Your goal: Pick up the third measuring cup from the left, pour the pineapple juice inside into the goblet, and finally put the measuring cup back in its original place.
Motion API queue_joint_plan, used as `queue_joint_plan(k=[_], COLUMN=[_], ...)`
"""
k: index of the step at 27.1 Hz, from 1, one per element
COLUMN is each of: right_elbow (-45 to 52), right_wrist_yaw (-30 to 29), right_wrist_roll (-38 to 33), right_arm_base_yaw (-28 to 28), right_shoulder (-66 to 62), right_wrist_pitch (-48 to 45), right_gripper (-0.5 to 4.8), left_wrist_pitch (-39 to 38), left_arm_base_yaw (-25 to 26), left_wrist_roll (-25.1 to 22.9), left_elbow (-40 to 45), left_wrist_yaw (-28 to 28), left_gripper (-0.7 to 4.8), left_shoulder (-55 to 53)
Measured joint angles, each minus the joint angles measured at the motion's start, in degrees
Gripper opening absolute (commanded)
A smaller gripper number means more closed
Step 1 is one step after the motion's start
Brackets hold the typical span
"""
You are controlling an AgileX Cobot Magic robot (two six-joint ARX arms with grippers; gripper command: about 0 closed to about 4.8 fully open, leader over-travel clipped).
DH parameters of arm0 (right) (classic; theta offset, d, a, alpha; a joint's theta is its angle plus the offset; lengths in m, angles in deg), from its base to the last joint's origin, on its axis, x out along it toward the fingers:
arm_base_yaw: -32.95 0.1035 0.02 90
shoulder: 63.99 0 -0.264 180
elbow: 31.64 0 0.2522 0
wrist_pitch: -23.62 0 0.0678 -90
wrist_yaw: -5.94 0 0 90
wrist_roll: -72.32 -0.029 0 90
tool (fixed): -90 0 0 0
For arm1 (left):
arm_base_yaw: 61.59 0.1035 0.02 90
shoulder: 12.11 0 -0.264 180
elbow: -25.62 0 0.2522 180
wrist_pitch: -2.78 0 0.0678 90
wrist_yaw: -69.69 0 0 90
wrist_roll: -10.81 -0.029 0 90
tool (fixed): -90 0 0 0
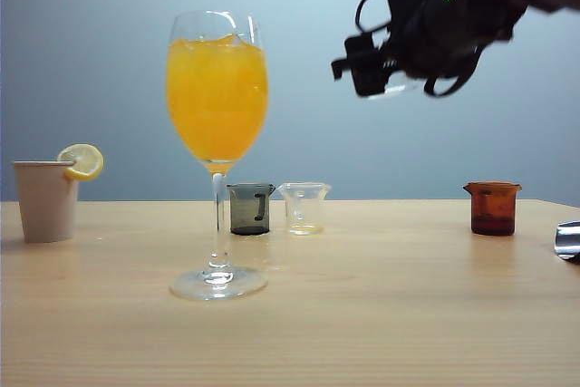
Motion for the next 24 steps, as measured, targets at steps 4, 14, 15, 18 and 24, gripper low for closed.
queue_joint_plan(k=[4, 14, 15, 18, 24], right_elbow=[0.0, 0.0, 0.0, -0.1, -2.9], right_wrist_yaw=[0.2, 1.6, 1.6, 0.8, -3.8], right_wrist_roll=[-0.6, -3.1, -4.1, -5.8, -6.6], right_arm_base_yaw=[0.0, -1.3, -1.6, -2.4, -3.4], right_shoulder=[-5.2, -15.6, -16.2, -18.2, -23.1], right_wrist_pitch=[-3.7, -11.9, -12.1, -12.3, -14.5], right_gripper=[0.49, 0.49, 0.49, 0.49, 0.51], left_wrist_pitch=[0.0, 0.0, 0.0, 0.0, 0.0], left_arm_base_yaw=[0.0, 0.0, 0.0, 0.0, 0.0], left_wrist_roll=[0.0, 0.0, 0.0, 0.0, 0.0], left_elbow=[0.0, 0.0, 0.0, 0.0, 0.0], left_wrist_yaw=[0.0, 0.3, 0.5, 0.9, 0.9], left_gripper=[-0.05, -0.05, -0.05, -0.05, -0.05], left_shoulder=[0.0, 0.0, 0.0, 0.0, 0.0])
